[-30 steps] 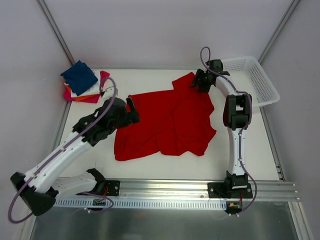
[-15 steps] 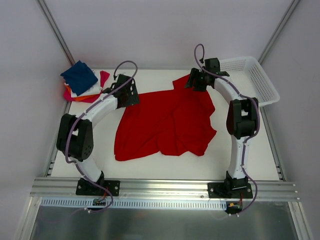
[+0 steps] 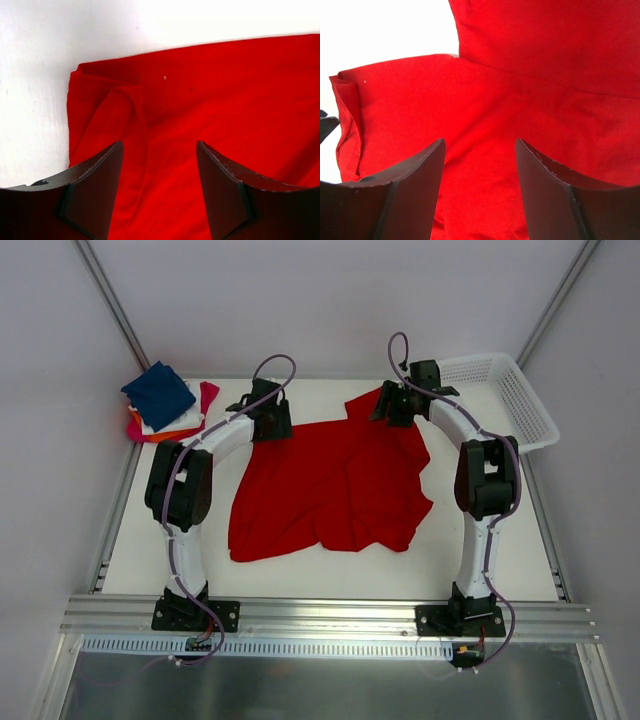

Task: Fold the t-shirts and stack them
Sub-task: Flatten the tshirt out

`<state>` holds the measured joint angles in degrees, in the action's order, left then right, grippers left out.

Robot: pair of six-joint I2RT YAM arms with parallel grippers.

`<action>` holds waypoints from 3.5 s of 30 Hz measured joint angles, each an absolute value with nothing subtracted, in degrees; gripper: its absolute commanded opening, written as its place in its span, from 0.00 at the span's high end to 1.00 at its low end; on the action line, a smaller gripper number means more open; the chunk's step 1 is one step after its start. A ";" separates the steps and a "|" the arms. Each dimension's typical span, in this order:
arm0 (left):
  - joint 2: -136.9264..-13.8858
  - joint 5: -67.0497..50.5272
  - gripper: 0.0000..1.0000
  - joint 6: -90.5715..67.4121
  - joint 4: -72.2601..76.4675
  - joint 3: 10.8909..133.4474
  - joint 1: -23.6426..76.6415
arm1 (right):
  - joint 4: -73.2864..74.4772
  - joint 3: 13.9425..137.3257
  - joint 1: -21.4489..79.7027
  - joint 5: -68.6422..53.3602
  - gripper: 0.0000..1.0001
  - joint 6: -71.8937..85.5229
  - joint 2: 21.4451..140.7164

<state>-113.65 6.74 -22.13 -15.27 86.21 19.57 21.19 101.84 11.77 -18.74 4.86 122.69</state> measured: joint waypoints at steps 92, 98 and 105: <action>-117.60 15.88 1.00 -17.15 -23.40 91.31 2.22 | 17.54 95.29 11.66 -20.10 0.40 4.51 118.32; -122.26 15.55 0.01 -16.88 -23.66 95.92 0.78 | 17.32 93.78 11.66 -20.10 0.40 4.49 118.15; -123.35 15.11 0.01 -17.69 -24.73 96.92 -1.52 | 16.78 91.00 11.66 -19.81 0.40 4.45 115.96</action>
<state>-123.35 15.11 -17.69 -24.73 96.92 -1.52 16.78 91.00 11.66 -19.81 4.45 115.96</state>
